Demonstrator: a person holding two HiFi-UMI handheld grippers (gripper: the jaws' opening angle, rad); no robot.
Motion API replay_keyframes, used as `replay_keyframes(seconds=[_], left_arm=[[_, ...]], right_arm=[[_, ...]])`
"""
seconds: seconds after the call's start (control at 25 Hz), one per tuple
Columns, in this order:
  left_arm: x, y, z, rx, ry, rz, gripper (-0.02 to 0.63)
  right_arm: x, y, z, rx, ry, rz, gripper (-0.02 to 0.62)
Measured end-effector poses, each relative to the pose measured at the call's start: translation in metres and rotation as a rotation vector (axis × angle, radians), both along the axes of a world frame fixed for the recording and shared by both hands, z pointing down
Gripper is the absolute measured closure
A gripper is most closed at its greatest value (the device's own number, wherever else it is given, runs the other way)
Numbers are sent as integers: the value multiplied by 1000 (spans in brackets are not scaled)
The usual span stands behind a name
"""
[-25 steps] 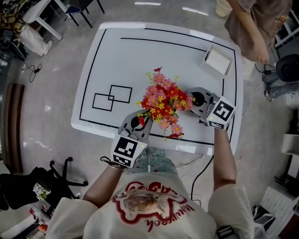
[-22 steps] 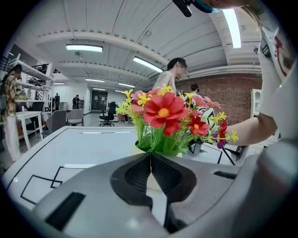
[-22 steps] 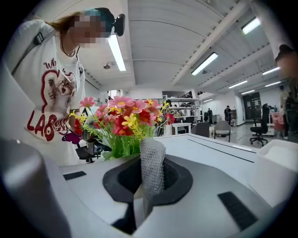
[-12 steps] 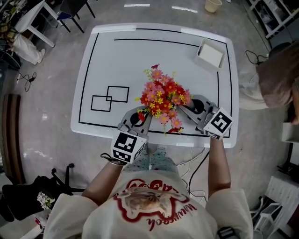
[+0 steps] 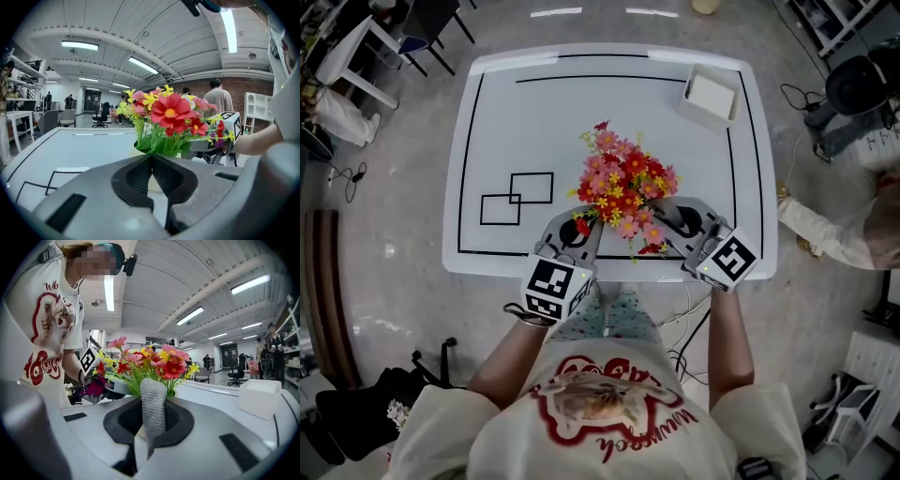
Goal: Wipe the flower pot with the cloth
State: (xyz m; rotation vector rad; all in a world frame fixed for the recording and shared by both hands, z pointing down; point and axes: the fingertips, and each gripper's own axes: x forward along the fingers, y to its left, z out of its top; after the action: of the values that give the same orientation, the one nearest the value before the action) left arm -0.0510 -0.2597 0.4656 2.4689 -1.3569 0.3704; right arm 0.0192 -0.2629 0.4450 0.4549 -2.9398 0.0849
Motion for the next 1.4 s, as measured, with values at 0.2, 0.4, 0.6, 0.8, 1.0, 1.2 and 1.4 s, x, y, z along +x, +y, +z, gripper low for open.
replay_keyframes(seconds=[0.2,0.4,0.6,0.8,1.0,1.2,1.4], left_arm=[[0,0,0,3,8,22,603],[0,0,-1,7,10,49,603],[-4,1,-4,37,-16,84,603],[-45,-24,3,53,-34,46,603],[-64,-81,4,26,-13,93,603],[-35,-114,-4,-24,107,265,603],[-19,-117,21,-34,-117,402,603]], right_arm=[[-4,8,1,9,-19,97,569],[-9,14,0,23,-20,209,569],[-11,16,-2,35,-11,304,569],[-8,19,-3,3,-59,372,569],[-10,20,-4,-12,-80,429,569],[-13,23,-5,-25,-77,494,569],[-23,29,-5,-25,-77,534,569]])
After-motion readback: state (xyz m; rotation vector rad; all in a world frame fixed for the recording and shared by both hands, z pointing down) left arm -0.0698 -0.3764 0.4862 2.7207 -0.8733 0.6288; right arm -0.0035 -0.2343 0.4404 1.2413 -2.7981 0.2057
